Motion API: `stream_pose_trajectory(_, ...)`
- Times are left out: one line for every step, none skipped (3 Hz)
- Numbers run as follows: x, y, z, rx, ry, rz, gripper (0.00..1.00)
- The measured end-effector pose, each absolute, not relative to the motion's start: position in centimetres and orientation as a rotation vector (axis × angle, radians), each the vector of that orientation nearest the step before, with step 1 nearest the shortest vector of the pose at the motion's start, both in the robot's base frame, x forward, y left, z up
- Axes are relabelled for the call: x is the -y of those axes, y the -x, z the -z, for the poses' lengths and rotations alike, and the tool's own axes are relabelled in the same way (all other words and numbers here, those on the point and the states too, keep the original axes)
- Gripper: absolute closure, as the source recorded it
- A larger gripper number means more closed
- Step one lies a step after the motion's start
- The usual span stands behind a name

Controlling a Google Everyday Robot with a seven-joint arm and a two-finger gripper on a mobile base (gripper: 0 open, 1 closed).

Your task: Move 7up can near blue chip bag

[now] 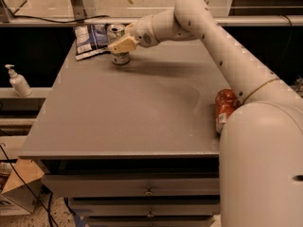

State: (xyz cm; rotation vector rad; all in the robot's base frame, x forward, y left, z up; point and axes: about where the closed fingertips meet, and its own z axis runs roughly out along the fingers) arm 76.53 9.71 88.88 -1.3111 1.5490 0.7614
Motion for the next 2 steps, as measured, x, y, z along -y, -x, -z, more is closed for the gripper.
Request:
stream_pose_trajectory(-10.04,-76.47,-88.73,-1.548,1.315,-0.766,0.00)
stream_pose_trajectory(-10.05,-76.47,-88.73,-1.548,1.315,-0.766,0.00)
